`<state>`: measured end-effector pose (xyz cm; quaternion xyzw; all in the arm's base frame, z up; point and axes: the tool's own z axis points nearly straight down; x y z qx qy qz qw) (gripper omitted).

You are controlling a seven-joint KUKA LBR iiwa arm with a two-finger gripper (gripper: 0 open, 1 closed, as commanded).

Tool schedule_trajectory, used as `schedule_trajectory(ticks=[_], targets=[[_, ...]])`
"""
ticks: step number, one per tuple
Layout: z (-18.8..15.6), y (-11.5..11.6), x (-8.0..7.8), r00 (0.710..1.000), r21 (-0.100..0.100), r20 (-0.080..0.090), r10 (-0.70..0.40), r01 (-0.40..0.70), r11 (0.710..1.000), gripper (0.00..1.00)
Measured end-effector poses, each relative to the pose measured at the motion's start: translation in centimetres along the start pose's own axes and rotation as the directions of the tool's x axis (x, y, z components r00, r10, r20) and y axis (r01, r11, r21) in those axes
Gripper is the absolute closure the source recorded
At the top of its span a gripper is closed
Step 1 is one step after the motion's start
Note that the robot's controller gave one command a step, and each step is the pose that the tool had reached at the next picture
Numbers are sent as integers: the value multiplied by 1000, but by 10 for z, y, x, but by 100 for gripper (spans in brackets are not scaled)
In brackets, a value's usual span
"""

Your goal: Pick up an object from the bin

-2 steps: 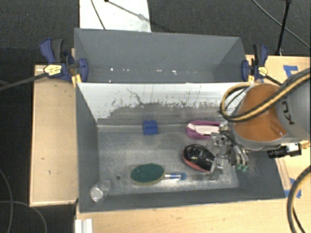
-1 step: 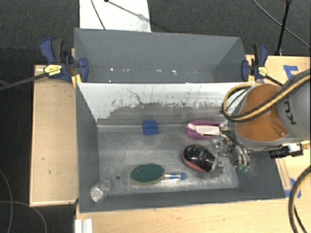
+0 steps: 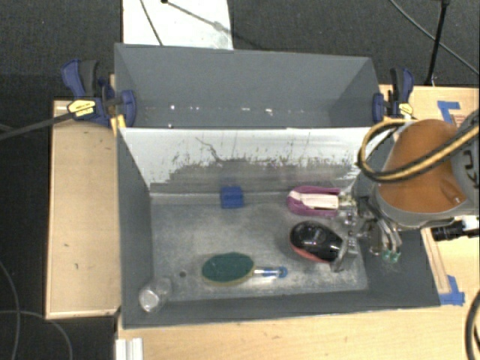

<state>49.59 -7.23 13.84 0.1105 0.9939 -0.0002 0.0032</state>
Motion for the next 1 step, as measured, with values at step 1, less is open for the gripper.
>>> schedule_trajectory(ticks=[1], targets=[[-115, 6, -25, 998, -1, 5, 68, -68, 998, 100]])
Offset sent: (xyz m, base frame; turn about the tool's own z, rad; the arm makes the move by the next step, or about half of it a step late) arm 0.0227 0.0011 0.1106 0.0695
